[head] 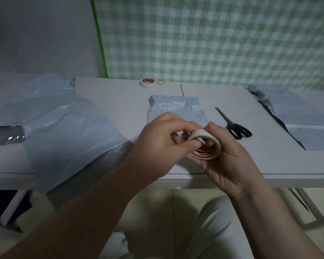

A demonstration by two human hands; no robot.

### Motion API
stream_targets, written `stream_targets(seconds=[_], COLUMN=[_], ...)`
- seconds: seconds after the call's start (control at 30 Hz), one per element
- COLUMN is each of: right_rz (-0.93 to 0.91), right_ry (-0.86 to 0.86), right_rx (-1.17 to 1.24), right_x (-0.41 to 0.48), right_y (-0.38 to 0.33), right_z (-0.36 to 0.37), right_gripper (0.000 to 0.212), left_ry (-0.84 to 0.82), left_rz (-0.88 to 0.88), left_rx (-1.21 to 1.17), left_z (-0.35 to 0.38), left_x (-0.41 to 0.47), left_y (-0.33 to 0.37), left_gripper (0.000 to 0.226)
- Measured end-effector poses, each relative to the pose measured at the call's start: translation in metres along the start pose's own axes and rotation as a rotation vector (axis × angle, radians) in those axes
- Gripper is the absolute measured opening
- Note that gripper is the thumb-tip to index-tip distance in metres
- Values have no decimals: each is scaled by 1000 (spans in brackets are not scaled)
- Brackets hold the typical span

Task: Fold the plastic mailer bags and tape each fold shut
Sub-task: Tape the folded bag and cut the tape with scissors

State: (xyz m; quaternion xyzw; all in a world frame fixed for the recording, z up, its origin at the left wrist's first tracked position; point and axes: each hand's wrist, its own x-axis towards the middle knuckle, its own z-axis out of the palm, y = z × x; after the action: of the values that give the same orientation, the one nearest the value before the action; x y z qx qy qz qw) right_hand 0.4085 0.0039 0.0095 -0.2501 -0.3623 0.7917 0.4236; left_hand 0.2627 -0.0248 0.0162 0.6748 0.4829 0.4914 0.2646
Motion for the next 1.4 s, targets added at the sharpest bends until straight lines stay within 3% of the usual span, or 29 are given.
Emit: stream_targets(seconds=[0.23, 0.3, 0.43, 0.73, 0.83, 0.97, 1.07, 1.27, 1.4], right_rz=[19, 9, -17, -14, -17, -15, -14, -22, -51], right_ry=[-15, -16, -96, -142, -77, -36, -56, -100, -75], right_rx=[-368, -383, -364, -324, -448, -510, -377, -292, -324], right_x=[-5, -7, -7, -5, -6, -5, -5, -4, -2], right_y=[-11, -13, -18, -15, -13, -8, -6, -3, 1], right_z=[1, 4, 9, 7, 6, 6, 6, 5, 4], right_gripper=[43, 42, 20, 32, 26, 30, 15, 16, 11], left_ry=[0, 1, -11, -82, -157, -136, -102, 26, 1], left_rz=[12, -19, -114, -302, -264, -196, -280, -430, -481], left_rx=[15, -24, -216, -537, -435, -286, -455, -853, -883], left_z=[-17, -19, -20, -21, -26, -27, -20, -8, -9], left_x=[-2, -1, -1, -8, -8, -5, -6, -7, -6], left_y=[5, 4, 0, -10, -10, -7, -7, -7, -5], left_gripper=[19, 16, 16, 11, 19, 16, 21, 22, 18])
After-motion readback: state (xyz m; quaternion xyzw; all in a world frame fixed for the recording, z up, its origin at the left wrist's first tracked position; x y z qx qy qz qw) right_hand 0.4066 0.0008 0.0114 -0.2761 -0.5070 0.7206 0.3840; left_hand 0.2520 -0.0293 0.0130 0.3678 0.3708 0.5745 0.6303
